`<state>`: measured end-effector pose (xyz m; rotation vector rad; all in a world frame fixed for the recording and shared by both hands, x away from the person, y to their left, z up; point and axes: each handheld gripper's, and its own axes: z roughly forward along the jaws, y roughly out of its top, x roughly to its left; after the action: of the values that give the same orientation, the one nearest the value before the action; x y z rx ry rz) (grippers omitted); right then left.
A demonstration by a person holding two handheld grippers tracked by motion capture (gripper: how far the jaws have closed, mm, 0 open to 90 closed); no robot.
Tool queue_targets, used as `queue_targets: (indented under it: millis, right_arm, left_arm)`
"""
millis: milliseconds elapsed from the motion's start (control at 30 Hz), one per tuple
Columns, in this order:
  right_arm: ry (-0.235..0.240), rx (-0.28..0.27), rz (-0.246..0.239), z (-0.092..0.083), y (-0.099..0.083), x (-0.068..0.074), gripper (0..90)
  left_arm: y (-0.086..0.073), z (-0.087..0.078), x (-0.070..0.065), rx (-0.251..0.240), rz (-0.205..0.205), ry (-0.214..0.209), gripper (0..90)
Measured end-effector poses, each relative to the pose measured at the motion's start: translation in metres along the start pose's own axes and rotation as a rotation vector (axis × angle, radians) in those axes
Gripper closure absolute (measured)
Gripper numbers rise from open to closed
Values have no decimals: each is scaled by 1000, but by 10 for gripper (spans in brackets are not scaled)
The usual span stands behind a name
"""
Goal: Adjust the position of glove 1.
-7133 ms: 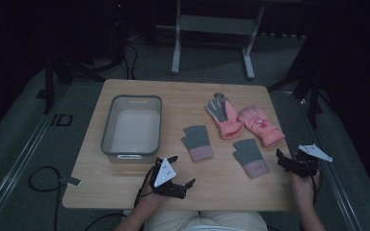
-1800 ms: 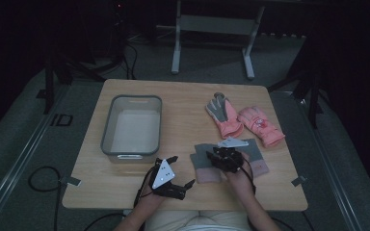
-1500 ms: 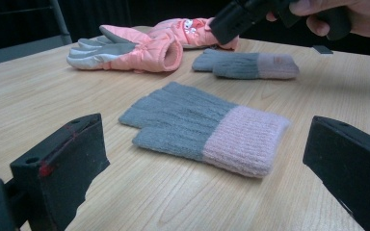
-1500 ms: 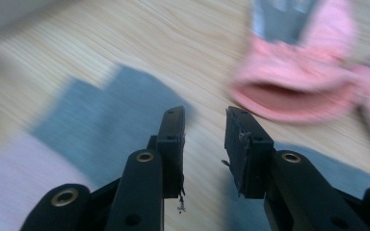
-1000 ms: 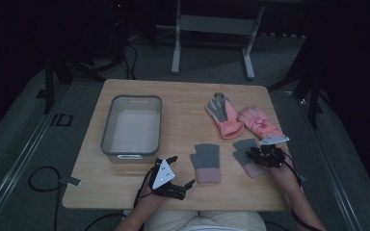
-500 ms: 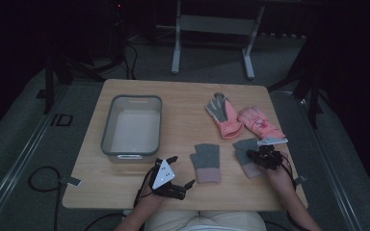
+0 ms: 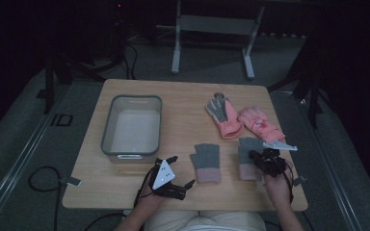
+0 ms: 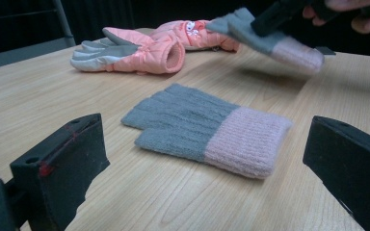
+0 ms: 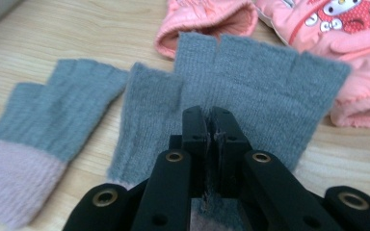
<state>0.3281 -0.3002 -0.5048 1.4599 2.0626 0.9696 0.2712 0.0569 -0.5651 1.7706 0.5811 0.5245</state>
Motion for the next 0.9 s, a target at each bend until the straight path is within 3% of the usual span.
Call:
queue_targets:
  millis: [367,400,600,700,767,900]
  right_arm:
    - [-14,59,16,35,-13,5,854]
    - [-37,73,-16,40,-15,8,843]
    - [-18,75,-26,39,-14,4,694]
    - [27,63,-57,32,-9,-2,649]
    - [89,51,-104,27,-5,-7,642]
    - [151,68,-176,25,-4,-17,628]
  left_arm:
    - [0,-1,-1,1,11,4,9]
    - [0,0,-1,3,11,3,9]
    - [0,0,-1,4,6,-1,9]
    - [0,0,-1,8,10,-3,9]
    - [0,0,0,9,8,-5,9]
    - [0,0,0,8,7,-4,9]
